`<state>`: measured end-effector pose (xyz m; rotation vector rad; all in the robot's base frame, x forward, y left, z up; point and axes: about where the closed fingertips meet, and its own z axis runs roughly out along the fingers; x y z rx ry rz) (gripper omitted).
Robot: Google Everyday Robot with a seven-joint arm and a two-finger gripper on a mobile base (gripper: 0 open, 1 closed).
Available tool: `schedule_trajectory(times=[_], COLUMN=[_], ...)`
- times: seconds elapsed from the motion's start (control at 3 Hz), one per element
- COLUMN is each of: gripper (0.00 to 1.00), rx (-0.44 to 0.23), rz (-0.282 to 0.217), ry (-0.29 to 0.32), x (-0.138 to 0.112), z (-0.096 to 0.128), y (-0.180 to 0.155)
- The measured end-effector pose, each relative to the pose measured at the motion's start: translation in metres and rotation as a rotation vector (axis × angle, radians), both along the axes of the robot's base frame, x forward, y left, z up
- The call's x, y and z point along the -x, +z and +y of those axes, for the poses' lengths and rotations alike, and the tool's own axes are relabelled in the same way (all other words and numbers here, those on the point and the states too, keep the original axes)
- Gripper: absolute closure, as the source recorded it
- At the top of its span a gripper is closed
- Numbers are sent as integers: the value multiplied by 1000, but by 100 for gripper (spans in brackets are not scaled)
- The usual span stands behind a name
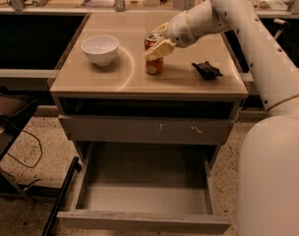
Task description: Pick coke can from middle drawer and place on counter
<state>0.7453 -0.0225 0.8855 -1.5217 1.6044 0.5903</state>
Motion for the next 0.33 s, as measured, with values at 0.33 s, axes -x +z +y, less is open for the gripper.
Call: schedule_trajectory(times=[0.33], gripper=[0], rx=[0], rz=[0], ry=[0], x=[0], z=[0], y=[0])
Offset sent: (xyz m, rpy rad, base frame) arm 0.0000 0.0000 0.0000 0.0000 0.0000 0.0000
